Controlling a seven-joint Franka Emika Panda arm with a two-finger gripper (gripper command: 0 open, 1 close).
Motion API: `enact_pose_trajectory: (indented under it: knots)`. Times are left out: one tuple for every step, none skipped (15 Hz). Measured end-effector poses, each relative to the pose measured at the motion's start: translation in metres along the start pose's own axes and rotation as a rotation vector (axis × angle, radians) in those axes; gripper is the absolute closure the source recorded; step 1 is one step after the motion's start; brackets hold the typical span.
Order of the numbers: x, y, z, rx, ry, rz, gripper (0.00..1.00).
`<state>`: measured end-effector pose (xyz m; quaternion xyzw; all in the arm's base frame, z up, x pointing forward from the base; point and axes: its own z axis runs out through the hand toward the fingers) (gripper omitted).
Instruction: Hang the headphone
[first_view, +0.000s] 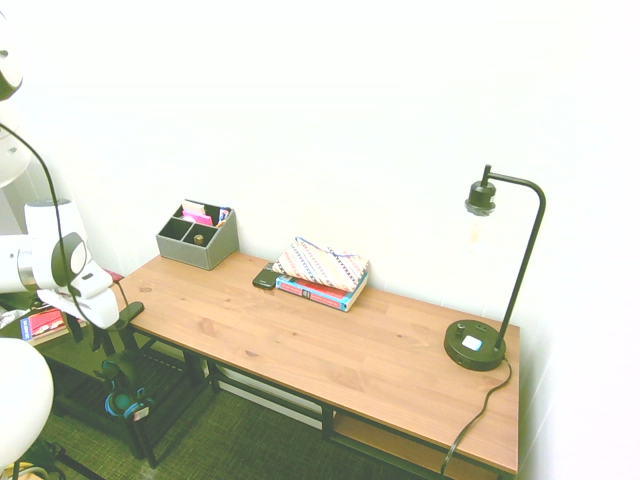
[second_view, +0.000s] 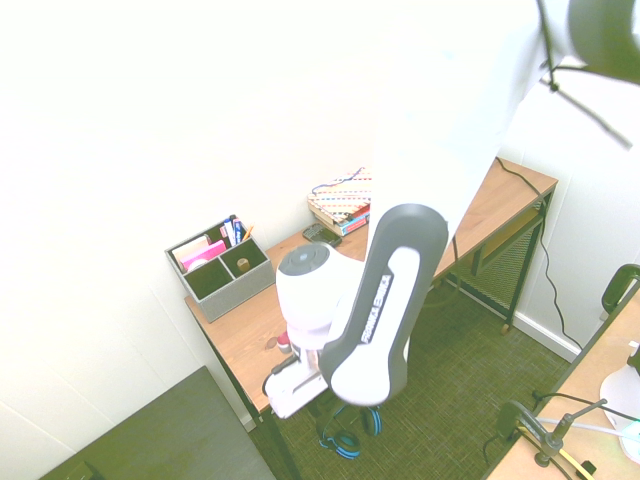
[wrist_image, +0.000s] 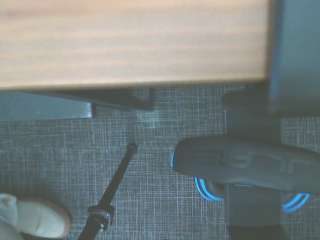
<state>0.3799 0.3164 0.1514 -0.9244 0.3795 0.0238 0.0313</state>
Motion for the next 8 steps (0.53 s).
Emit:
enact_pose_trajectory:
  knots:
    - [0.011, 0.003, -0.024, 0.014, -0.010, -0.053, 0.00]
    - [0.024, 0.008, -0.048, 0.027, -0.015, -0.089, 0.00]
    - [0.042, 0.013, -0.074, 0.039, -0.007, -0.113, 0.00]
    - [0.061, 0.019, -0.099, 0.046, 0.008, -0.118, 0.00]
    - [0.083, 0.027, -0.125, 0.050, 0.022, -0.114, 0.00]
    - [0.107, 0.039, -0.152, 0.053, 0.035, -0.109, 0.00]
    - [0.129, 0.053, -0.178, 0.056, 0.042, -0.102, 0.00]
    - [0.150, 0.070, -0.205, 0.063, 0.044, -0.094, 0.00]
